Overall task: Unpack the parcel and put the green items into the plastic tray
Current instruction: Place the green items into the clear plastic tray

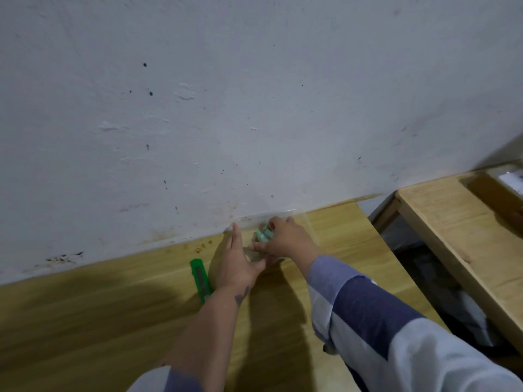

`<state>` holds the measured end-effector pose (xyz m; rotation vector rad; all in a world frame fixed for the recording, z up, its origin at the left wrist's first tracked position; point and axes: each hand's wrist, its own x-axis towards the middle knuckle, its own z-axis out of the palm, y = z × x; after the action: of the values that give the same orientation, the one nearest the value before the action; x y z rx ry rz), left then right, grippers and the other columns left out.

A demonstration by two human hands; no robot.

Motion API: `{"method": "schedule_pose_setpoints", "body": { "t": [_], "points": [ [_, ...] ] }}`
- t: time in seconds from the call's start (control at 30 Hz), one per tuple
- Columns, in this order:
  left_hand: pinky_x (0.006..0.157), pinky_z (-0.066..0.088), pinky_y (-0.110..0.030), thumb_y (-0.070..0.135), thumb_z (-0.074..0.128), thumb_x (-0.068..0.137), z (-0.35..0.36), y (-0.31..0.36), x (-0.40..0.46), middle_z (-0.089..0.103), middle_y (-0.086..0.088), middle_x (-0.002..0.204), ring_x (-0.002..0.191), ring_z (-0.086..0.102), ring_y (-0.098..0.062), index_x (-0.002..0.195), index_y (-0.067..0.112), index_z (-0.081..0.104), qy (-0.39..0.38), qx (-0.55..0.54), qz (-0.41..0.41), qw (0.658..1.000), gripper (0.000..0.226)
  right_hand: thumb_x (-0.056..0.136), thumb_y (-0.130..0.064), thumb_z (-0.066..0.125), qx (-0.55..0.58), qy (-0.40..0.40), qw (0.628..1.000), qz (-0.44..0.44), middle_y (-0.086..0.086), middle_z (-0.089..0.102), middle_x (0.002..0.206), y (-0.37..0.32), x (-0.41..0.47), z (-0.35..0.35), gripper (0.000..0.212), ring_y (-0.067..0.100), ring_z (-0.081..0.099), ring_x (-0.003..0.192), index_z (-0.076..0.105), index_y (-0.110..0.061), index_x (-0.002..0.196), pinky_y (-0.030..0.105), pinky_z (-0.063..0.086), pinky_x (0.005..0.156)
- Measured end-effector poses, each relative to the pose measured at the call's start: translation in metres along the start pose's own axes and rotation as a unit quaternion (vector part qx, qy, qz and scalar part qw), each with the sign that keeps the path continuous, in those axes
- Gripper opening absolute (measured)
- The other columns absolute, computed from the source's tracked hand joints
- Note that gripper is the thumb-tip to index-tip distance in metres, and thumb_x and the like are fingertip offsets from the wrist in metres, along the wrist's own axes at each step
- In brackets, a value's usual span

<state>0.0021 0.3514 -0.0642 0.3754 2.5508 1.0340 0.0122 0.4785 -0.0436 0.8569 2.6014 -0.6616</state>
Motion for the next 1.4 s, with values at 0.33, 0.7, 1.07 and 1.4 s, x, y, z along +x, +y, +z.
{"method": "schedule_pose_setpoints", "body": {
  "t": [0.33,0.7,1.07,1.4],
  "points": [
    [0.111,0.027,-0.031,0.043,0.073,0.078,-0.001,0.004,-0.004,0.005,0.003,0.162,0.147,0.017,-0.020,0.153,0.023,-0.005,-0.014,0.009,-0.009,1.000,0.110,0.073,-0.047,0.071,0.003,0.009,1.000,0.004,0.007,0.061,0.126,0.013,-0.011,-0.012,0.069,0.025,0.057,0.115,0.050,-0.011,0.129,0.030,0.046,0.089],
    [0.112,0.028,-0.035,0.052,0.076,0.071,0.000,0.002,-0.004,0.008,0.004,0.161,0.147,0.016,-0.021,0.153,0.025,-0.005,-0.019,0.010,-0.011,1.000,0.118,0.076,-0.040,0.072,-0.063,-0.065,0.991,-0.098,0.008,0.045,0.131,0.020,-0.009,-0.029,0.067,0.029,0.035,0.124,0.047,-0.030,0.137,0.040,0.037,0.106],
    [0.109,0.032,-0.032,0.054,0.074,0.072,0.000,0.001,-0.001,0.010,0.003,0.161,0.145,0.022,-0.020,0.153,0.023,-0.004,-0.009,0.029,-0.006,1.000,0.117,0.089,-0.042,0.056,-0.039,-0.007,0.985,-0.165,0.007,0.043,0.133,0.033,-0.004,-0.014,0.045,0.028,0.032,0.121,0.050,-0.037,0.133,0.035,0.028,0.106],
    [0.109,0.032,-0.031,0.048,0.076,0.072,0.002,0.001,-0.002,0.012,0.003,0.161,0.145,0.023,-0.020,0.154,0.023,-0.002,-0.005,0.006,-0.005,1.000,0.115,0.087,-0.003,0.057,0.154,0.047,0.979,-0.124,0.009,0.061,0.129,0.029,-0.009,-0.014,0.039,0.023,0.058,0.115,0.062,-0.017,0.123,0.027,0.045,0.098]
  ]
}}
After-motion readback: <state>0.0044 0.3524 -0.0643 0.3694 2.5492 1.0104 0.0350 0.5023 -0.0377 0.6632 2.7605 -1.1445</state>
